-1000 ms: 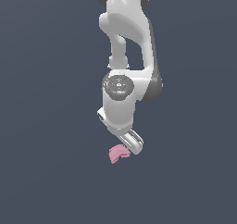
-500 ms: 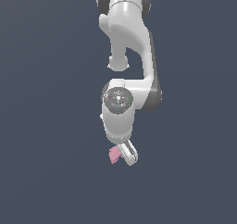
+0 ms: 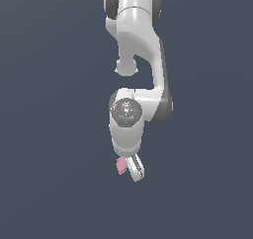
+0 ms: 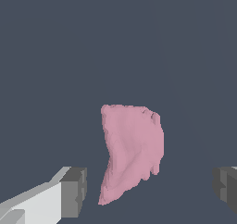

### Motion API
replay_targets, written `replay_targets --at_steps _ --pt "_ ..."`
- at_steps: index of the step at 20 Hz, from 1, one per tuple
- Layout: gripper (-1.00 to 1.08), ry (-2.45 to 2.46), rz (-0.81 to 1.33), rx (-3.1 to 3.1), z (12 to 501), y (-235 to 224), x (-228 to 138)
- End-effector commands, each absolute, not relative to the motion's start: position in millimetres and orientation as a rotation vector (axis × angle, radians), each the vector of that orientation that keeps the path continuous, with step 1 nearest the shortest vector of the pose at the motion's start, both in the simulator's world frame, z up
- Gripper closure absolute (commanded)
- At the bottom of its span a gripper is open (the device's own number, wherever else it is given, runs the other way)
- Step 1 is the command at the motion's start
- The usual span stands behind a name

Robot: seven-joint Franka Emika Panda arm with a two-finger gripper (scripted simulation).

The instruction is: Pick up the object and move it to a goal position.

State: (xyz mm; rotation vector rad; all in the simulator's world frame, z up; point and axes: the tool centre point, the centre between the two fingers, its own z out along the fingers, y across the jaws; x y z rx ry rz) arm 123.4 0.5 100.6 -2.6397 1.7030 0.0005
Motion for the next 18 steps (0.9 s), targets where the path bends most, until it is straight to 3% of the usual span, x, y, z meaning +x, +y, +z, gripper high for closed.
replay_targets --at_steps 1,18 --pt "-0.92 1.713 0.000 -2.634 100.2 0.4 124.0" --pt "-0.92 1.713 0.000 -2.633 47.7 0.2 123.1"
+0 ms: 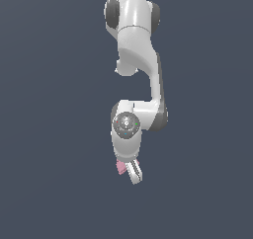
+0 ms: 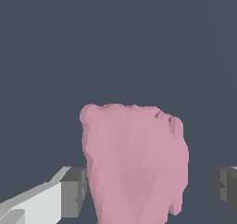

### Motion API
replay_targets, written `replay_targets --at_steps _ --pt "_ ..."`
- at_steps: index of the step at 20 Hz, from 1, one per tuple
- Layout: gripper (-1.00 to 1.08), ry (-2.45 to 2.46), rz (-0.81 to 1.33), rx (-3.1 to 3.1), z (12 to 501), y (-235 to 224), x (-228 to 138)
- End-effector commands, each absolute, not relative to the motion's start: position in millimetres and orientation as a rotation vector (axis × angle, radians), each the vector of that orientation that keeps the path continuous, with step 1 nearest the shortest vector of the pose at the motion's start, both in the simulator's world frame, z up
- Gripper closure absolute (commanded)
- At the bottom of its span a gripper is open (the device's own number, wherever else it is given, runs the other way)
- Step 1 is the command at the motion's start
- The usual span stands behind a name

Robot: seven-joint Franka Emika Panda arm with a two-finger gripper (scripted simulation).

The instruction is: Pick up the object and move it to a goal position.

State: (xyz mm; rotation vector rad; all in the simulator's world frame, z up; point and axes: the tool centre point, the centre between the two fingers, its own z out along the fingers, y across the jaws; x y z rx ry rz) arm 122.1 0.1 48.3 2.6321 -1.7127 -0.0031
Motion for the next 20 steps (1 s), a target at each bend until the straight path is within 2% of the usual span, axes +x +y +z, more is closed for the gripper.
replay_targets --at_steps 1,3,4,20 --pt "-0.92 -1.714 0.000 2.633 48.8 0.1 123.6" --pt "-0.92 -1.713 0.000 2.634 50.2 0.4 124.0" --pt "1.08 -1.713 0.000 2.634 50.2 0.4 124.0" --pt "1.08 -1.713 0.002 2.635 54.0 -0.1 121.3"
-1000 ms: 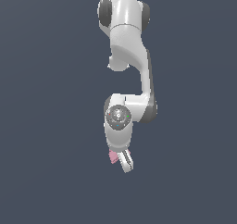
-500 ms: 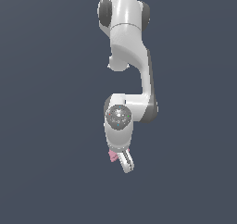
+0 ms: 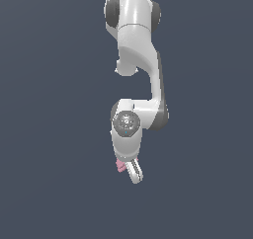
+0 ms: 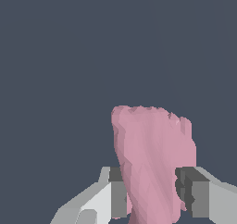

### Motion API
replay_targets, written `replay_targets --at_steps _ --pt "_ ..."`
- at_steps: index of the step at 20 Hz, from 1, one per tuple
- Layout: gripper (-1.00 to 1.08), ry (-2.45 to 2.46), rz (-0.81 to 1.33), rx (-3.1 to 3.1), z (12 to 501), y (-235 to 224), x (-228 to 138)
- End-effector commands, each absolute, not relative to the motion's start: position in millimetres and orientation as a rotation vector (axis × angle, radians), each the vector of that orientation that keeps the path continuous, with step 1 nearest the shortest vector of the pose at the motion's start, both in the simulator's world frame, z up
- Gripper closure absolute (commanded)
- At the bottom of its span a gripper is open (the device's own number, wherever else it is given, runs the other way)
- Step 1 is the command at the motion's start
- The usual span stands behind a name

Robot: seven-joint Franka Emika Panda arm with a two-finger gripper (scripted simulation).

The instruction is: Pick up the object and move it to a goal position.

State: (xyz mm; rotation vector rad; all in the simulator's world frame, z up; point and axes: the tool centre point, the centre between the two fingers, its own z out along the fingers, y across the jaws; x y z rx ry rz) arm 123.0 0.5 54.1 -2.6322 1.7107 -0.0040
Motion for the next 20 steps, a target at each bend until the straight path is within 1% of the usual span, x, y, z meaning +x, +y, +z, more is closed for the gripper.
replay_targets --at_steps 1,10,20 --pt "1.08 1.712 -0.002 -2.633 54.9 -0.3 120.1" --pt "1.08 1.711 -0.002 -2.633 70.4 -4.8 99.4" --pt "1.08 1.711 0.000 -2.632 104.8 -14.9 53.6"
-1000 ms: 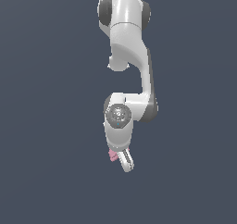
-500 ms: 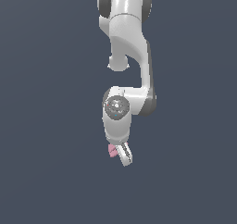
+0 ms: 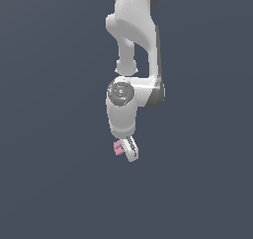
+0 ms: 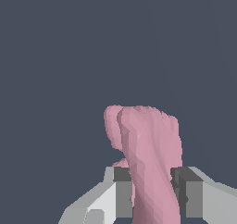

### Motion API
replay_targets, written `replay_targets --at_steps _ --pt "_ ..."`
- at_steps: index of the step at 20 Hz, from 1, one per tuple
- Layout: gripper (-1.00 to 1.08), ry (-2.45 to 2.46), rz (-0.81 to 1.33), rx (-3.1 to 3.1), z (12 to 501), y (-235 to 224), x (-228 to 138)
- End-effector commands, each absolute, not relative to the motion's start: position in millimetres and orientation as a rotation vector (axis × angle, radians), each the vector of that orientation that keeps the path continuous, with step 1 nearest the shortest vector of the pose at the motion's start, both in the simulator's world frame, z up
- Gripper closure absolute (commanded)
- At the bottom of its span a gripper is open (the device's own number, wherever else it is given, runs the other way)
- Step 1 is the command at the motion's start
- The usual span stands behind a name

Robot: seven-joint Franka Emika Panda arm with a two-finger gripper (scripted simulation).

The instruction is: Pick up the object and move it to a goal position.

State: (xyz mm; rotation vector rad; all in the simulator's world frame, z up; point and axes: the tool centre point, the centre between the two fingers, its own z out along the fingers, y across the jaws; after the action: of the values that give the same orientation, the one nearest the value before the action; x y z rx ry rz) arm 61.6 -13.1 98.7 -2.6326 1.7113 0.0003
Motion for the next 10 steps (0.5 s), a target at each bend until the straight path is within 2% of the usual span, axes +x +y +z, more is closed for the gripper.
replay_targets --at_steps 1,10 --pt "1.08 1.711 0.000 -2.632 108.9 -16.1 48.3" --pt "1.08 1.711 0.002 -2.632 150.4 -28.2 -5.5"
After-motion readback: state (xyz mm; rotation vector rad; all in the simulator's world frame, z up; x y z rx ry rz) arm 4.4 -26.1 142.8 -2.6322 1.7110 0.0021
